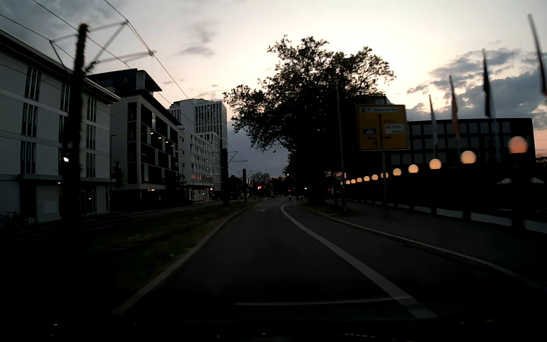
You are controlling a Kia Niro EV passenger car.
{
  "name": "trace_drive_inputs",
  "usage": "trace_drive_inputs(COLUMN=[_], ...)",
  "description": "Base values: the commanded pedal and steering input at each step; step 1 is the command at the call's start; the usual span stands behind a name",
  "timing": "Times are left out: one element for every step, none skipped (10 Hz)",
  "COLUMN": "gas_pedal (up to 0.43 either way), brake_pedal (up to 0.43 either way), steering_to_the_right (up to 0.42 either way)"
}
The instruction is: Follow the waypoints while adhering to traffic rules and regulations
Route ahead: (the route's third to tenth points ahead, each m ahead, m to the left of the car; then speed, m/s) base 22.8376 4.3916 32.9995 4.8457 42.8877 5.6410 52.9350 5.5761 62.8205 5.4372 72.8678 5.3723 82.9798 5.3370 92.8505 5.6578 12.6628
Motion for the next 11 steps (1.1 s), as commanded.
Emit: trace_drive_inputs(gas_pedal=[0.067, 0.067, 0.067, 0.067, 0.067, 0.067, 0.067, 0.067, 0.067, 0.067, 0.067], brake_pedal=[0.000, 0.000, 0.000, 0.000, 0.000, 0.000, 0.000, 0.000, 0.000, 0.000, 0.000], steering_to_the_right=[-0.035, -0.034, -0.032, -0.029, -0.027, -0.027, -0.027, -0.025, -0.023, -0.017, -0.010])
